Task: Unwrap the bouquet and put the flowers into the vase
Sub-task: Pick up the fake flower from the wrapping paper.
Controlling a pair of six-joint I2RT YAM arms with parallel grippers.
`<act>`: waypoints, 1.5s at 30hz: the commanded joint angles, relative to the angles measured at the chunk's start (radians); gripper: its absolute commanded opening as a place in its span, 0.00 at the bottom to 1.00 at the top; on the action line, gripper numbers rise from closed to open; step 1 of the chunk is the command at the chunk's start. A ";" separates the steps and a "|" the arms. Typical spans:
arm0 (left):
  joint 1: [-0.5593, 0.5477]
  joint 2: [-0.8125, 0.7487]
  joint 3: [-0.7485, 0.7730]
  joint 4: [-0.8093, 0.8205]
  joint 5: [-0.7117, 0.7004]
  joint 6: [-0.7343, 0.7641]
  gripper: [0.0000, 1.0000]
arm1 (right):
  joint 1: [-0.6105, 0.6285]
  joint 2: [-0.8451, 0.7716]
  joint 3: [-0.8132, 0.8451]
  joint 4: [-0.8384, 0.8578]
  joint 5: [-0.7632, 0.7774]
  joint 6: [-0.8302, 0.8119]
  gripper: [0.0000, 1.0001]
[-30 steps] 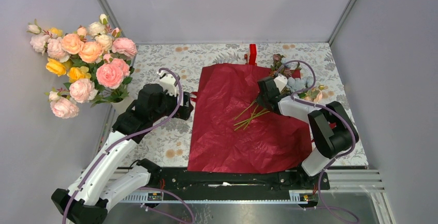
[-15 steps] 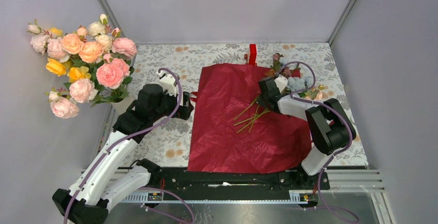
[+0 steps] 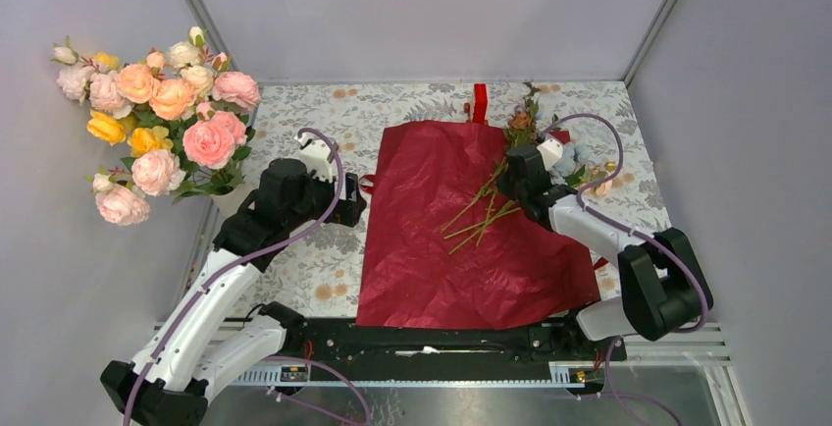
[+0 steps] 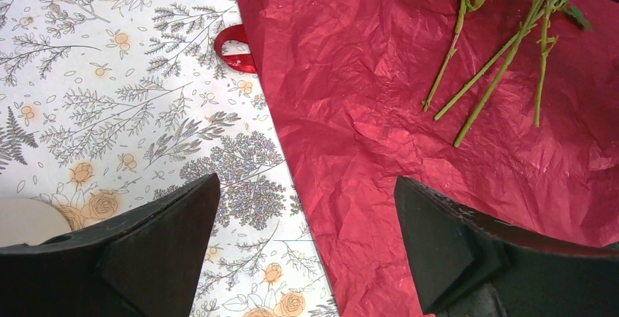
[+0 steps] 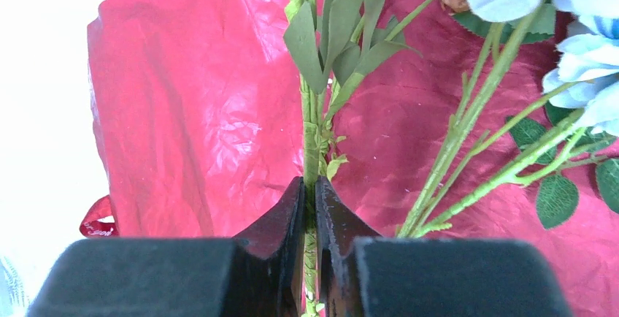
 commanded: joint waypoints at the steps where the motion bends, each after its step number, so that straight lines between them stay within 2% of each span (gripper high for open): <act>1: 0.008 -0.018 -0.003 0.059 0.026 -0.009 0.99 | -0.005 -0.092 -0.032 0.035 0.014 0.000 0.00; 9: 0.011 -0.024 -0.006 0.063 0.028 -0.011 0.99 | -0.005 -0.246 -0.059 0.008 0.073 -0.083 0.00; 13: 0.014 -0.028 -0.006 0.063 0.028 -0.011 0.99 | -0.004 -0.318 -0.063 0.019 0.046 -0.162 0.00; 17: 0.017 -0.044 -0.009 0.075 0.026 -0.012 0.99 | -0.005 -0.382 -0.065 0.054 -0.071 -0.277 0.00; 22: 0.021 -0.093 0.005 0.121 0.066 -0.063 0.99 | 0.003 -0.477 -0.097 0.151 -0.351 -0.375 0.00; 25: 0.021 -0.133 -0.009 0.208 0.155 -0.152 0.99 | 0.053 -0.525 -0.115 0.205 -0.479 -0.397 0.00; 30: 0.021 -0.152 -0.045 0.412 0.336 -0.331 0.99 | 0.232 -0.540 -0.095 0.235 -0.442 -0.434 0.00; 34: 0.019 -0.146 -0.077 0.588 0.444 -0.458 0.99 | 0.350 -0.502 -0.105 0.377 -0.417 -0.390 0.00; 40: 0.019 -0.138 -0.141 0.801 0.509 -0.622 0.99 | 0.487 -0.442 -0.066 0.501 -0.361 -0.381 0.00; 45: 0.017 -0.129 -0.194 0.981 0.531 -0.744 0.99 | 0.545 -0.419 -0.037 0.566 -0.358 -0.381 0.00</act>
